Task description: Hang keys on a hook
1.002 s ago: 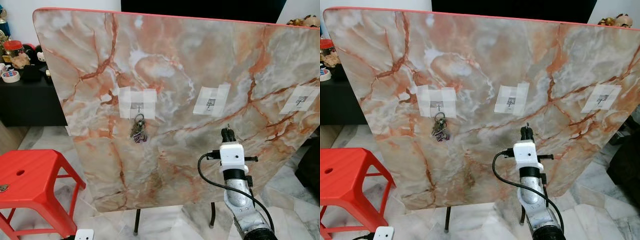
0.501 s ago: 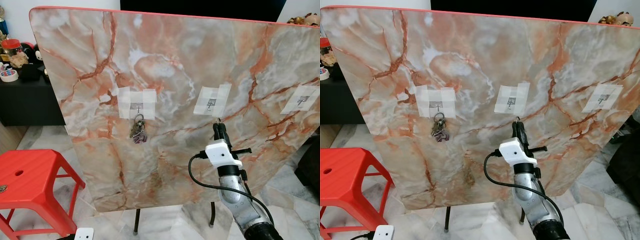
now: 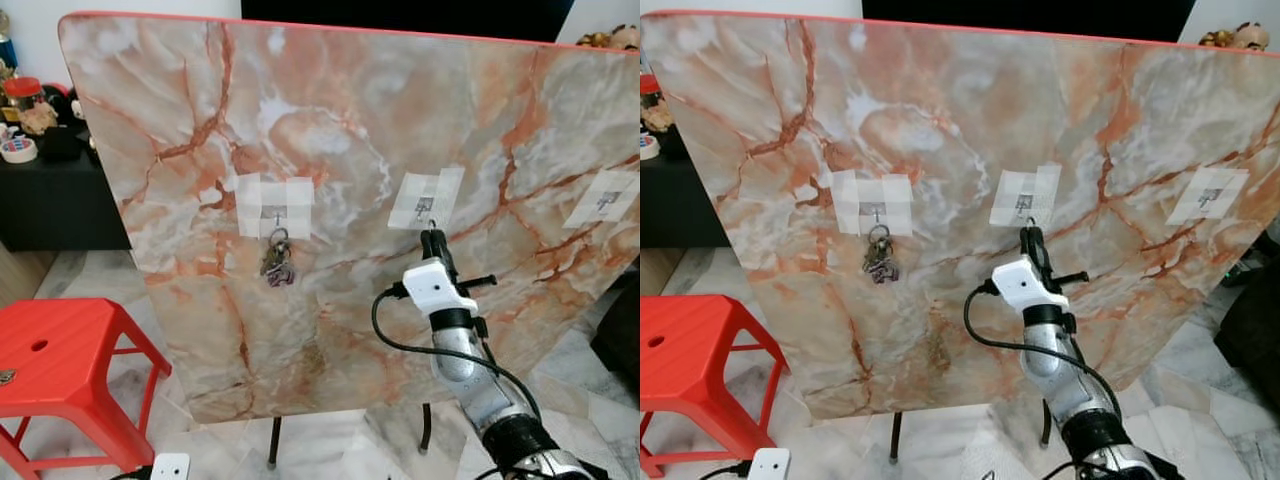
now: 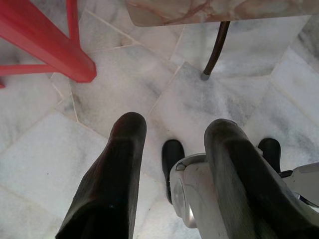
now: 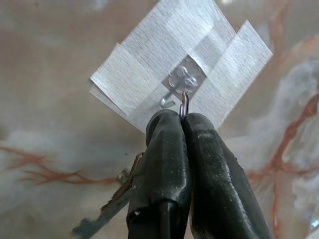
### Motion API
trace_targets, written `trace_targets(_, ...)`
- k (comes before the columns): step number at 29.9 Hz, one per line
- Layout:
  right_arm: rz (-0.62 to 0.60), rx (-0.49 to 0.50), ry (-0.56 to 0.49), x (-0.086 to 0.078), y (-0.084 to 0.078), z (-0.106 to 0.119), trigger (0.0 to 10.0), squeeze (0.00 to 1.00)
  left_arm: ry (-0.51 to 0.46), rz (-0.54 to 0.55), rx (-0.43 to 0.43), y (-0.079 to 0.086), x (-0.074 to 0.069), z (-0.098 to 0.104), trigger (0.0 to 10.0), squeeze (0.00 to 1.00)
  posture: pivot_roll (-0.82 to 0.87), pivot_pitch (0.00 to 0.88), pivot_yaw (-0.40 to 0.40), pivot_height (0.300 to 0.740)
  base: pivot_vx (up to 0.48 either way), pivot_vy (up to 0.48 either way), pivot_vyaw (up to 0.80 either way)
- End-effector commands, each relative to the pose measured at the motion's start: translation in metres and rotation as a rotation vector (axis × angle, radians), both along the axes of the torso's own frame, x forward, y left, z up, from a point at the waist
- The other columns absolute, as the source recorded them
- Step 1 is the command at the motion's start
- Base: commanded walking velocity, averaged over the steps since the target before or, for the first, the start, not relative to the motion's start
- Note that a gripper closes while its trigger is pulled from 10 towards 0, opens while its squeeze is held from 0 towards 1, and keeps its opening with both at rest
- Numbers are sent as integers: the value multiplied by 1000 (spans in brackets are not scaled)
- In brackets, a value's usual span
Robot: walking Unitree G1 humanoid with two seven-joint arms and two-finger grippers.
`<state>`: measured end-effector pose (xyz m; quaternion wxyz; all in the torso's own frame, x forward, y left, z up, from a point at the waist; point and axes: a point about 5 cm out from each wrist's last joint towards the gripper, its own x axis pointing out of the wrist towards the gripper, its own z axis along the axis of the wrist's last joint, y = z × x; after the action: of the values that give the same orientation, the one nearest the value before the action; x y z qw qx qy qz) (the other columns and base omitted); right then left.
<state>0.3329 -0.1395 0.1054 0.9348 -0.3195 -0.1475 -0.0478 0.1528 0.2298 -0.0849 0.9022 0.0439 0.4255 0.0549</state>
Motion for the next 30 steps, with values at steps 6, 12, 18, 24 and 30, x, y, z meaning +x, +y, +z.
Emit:
trace_targets(6,-12,-14,-3,6,-2,4,10000,0,13,-6,-2,-3,-4,-2,10000,0,64,0,-122,740,0,0,0)
trace_targets(12,-25,-5,9,10,-4,5,10000,0,15,-6,-5,-4,-4,-3,10000,0,64,0,-121,740,0,0,0)
trace_targets(18,-16,-10,13,12,-3,6,10000,0,14,-6,-6,-3,-3,-2,10000,0,62,0,-118,740,0,0,0)
trace_targets(24,14,-27,29,13,2,4,10000,0,11,-5,-7,-2,-3,-2,10000,0,64,0,-118,740,0,0,0)
trace_targets(30,17,-39,43,12,3,1,10000,0,13,-7,-5,-3,-4,-2,10000,0,65,0,-117,740,0,0,0)
